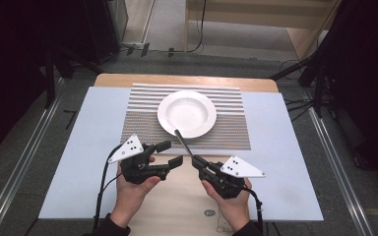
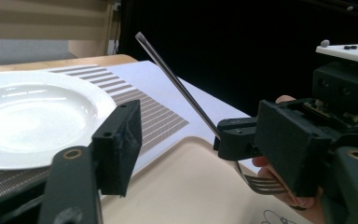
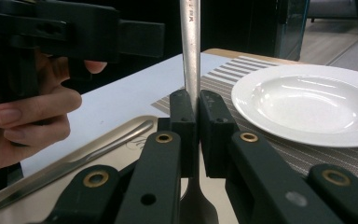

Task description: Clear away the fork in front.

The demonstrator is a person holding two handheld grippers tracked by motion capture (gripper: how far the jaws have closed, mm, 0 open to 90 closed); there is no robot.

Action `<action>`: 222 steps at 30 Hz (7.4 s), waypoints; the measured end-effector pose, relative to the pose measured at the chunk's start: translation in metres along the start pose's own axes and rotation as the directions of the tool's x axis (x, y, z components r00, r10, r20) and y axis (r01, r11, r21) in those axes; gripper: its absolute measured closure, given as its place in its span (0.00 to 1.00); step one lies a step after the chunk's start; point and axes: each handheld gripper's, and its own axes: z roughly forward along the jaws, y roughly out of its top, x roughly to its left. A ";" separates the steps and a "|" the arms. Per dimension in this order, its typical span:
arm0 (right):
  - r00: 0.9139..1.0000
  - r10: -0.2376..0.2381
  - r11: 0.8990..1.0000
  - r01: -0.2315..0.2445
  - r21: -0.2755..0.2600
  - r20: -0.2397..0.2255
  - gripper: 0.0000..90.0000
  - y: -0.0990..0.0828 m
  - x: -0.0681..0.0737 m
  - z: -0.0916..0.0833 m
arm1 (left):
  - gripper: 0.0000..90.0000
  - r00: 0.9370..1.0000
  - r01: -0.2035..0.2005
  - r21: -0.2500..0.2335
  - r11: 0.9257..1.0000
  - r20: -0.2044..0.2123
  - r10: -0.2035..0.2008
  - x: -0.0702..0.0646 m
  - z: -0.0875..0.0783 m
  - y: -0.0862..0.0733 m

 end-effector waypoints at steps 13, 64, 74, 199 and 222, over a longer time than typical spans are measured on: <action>0.997 -0.066 0.998 0.066 0.006 -0.030 0.93 0.001 0.018 0.001 | 0.61 0.996 0.089 0.014 0.996 -0.001 -0.089 0.001 0.002 -0.001; 0.962 -0.081 0.997 0.079 0.019 0.260 0.00 -0.011 -0.061 -0.057 | 0.97 0.993 0.086 0.011 0.996 0.080 -0.087 0.023 -0.044 -0.003; 0.940 -0.067 0.998 0.066 0.016 0.334 0.00 -0.019 -0.081 -0.077 | 0.97 0.991 0.091 0.011 0.996 0.093 -0.092 0.027 -0.056 -0.001; 0.869 0.001 0.999 -0.018 0.028 0.494 0.00 -0.051 -0.130 -0.138 | 0.62 0.948 0.025 0.503 0.864 -0.286 0.138 0.044 -0.037 -0.079; 0.867 -0.003 0.999 -0.013 0.029 0.498 0.00 -0.051 -0.130 -0.139 | 1.00 0.987 -0.014 0.576 0.817 -0.120 0.102 0.028 -0.043 -0.085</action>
